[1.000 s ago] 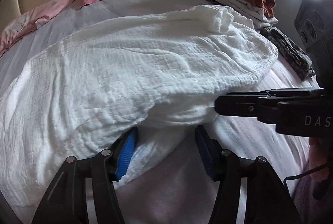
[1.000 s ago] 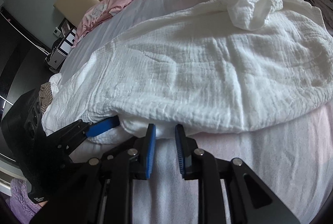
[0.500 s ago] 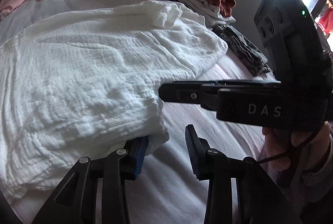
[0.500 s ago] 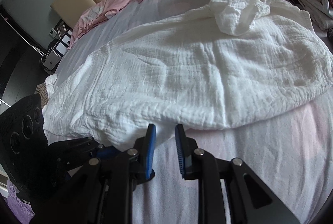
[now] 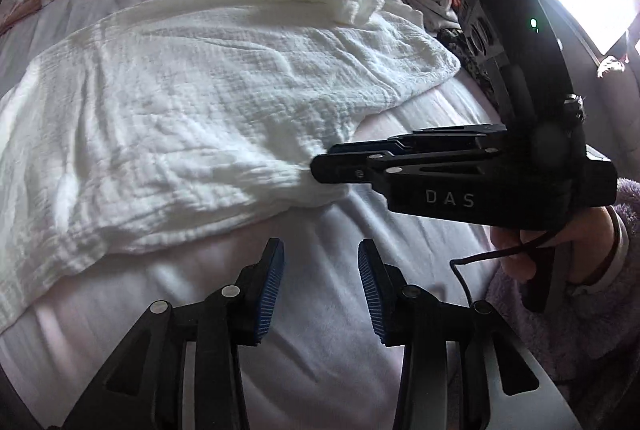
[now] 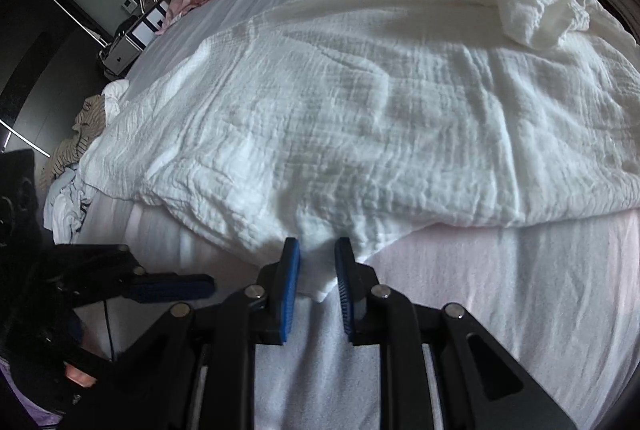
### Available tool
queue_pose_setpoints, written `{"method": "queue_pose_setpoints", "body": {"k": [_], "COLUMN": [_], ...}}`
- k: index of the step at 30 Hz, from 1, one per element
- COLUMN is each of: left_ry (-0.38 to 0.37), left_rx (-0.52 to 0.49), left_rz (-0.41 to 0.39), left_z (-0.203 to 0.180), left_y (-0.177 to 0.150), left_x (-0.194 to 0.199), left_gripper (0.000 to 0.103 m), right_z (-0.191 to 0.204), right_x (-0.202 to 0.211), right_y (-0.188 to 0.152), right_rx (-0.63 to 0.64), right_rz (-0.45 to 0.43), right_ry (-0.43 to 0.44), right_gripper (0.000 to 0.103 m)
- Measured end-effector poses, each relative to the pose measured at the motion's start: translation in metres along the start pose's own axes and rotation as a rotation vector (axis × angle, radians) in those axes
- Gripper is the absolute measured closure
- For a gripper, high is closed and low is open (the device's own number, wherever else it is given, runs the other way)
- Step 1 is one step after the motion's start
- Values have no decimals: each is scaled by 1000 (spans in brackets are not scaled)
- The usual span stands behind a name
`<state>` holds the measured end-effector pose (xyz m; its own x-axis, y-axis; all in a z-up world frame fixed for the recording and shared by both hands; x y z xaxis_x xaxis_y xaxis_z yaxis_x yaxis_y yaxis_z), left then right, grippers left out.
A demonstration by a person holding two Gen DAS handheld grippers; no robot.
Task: Fold clothes
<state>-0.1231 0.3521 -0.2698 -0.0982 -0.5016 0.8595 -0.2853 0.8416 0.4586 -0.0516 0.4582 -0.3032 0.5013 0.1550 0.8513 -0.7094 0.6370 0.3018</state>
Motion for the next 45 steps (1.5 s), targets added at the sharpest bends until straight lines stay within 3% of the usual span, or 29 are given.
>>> {"method": "queue_pose_setpoints", "body": {"k": [6,10,18,20,21,22,25,29,33,39,45], "left_ry": [140,247,506,558,583,602,658,655,658,678,744], "left_rx": [165,340,528,561,578,590,623,657,670,624,504], "left_rz": [-52,-95,-107,-111,-112,-110,-103,-66,-19,-45,24], "left_z": [70,141,273,298,311,321,352,384,401,400,386], "left_y": [-26,-68,-148,-159,-165,-169,-181,-191,-197,-194,-174], "left_x": [68,123,226,242,249,253,262,247,227,214,201], "left_gripper": [62,62,62,59,50,44,43,42,42,43,85], "right_z": [8,12,32,33,34,35,38,36,32,33,32], "right_x": [17,27,19,13,9,7,5,-1,-8,-16,-17], "right_y": [-1,4,11,15,16,19,24,29,31,30,30], "right_rx": [33,51,140,150,155,164,199,210,205,220,219], "right_rz": [-70,-125,-145,-142,-141,-145,-174,-191,-185,-178,-178], "right_ry": [-8,-15,-45,-79,-96,-116,-180,-250,-297,-303,-298], "right_gripper": [84,84,84,84,84,84,84,83,82,82,82]}}
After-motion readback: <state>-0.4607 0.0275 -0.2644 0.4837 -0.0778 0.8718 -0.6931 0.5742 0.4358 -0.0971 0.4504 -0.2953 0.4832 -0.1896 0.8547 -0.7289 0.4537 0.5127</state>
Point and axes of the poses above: each gripper's, at about its wrist camera, not at the fingertips, and x roughly against the way its jaws point, z to its left, y to its top, the point moved 3 cm from there along -x, roughly the way its jaws point, and after that the axes turned 12 degrees about -x, right-handed, at the moved point
